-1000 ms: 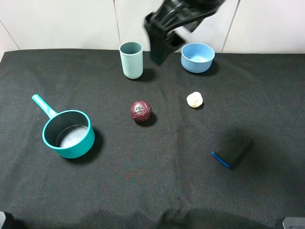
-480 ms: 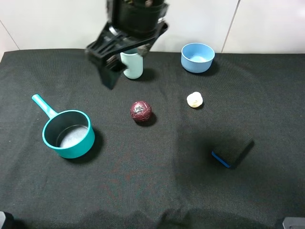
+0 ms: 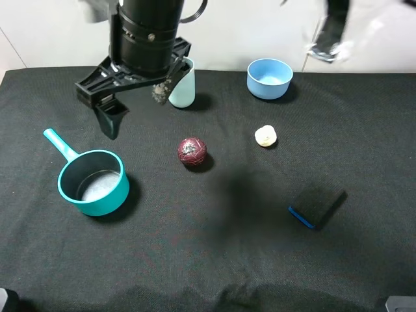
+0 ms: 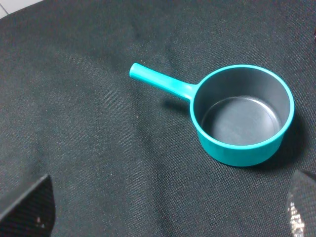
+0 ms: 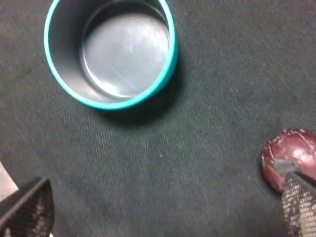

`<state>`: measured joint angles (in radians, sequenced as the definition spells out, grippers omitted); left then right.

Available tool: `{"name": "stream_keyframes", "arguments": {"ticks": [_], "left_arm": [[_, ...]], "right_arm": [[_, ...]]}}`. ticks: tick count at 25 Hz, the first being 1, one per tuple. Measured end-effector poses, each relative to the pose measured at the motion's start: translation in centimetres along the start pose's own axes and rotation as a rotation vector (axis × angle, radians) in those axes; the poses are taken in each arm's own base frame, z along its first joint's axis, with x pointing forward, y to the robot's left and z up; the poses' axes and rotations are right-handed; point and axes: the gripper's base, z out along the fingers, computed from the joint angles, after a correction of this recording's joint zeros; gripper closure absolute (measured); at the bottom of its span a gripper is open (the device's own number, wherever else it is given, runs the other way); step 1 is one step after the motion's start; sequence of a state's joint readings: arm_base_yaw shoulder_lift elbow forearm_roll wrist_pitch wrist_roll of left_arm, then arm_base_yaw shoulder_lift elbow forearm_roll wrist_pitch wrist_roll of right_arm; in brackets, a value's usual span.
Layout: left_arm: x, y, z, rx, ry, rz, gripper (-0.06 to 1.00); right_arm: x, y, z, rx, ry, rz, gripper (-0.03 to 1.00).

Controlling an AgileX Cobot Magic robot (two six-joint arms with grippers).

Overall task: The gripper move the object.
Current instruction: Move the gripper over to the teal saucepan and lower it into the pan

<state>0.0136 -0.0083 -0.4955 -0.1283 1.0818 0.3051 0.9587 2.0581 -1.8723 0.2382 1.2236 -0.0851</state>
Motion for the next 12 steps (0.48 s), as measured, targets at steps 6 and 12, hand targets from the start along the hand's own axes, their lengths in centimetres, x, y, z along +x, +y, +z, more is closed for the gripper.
{"name": "stream_keyframes", "arguments": {"ticks": [6, 12], "left_arm": [[0.0, 0.0, 0.0, 0.000, 0.000, 0.000, -0.05], [0.0, 0.0, 0.0, 0.000, 0.000, 0.000, -0.05]], "right_arm": [[-1.2, -0.5, 2.5, -0.009, 0.020, 0.026, 0.27], [-2.3, -1.0, 4.9, -0.006, 0.033, 0.056, 0.27]]}}
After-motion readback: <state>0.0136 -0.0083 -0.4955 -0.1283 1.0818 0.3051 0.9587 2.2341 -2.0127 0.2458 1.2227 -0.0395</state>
